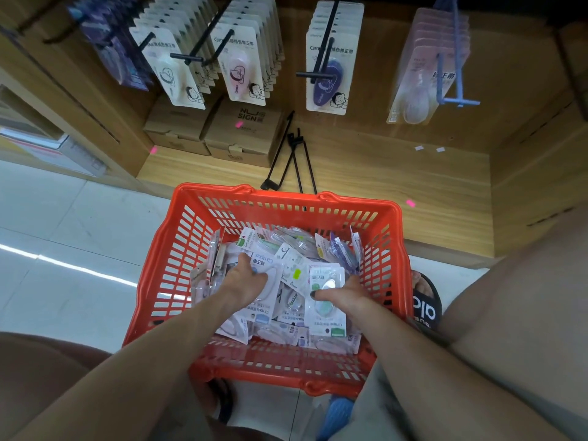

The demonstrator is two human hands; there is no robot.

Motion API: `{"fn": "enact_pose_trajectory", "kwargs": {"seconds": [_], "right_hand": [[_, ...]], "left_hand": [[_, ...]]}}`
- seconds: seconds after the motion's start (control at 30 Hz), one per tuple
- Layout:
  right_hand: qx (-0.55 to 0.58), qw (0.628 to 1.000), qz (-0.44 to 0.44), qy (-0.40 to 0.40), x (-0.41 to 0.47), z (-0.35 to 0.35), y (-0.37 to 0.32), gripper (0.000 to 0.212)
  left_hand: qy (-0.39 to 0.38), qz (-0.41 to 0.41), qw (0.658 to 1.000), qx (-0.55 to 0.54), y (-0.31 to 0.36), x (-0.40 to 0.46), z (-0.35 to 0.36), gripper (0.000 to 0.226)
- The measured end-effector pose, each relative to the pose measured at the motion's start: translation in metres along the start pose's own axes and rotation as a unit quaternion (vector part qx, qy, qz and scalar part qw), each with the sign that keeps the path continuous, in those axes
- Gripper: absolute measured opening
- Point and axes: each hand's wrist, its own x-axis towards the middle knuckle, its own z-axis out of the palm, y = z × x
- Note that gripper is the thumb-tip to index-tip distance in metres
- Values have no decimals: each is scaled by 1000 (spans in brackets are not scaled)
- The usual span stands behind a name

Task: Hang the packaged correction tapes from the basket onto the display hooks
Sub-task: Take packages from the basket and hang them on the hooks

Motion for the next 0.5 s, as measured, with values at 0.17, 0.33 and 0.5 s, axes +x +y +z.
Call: {"fn": "enact_pose_trajectory", "kwargs": {"seconds": [0.17, 0.33, 0.5], "right_hand": [[17, 1000, 2, -12, 6, 4, 5, 98], [47, 998, 19, -37, 9, 5, 7, 116], [103, 992, 37, -63, 11, 5, 7, 111]], "left_hand": [[3, -3, 1000, -22, 0, 1, -3, 55], [-3, 10, 999, -35, 3, -6, -4, 58], [3, 23, 1000, -19, 4, -12, -4, 60]]}}
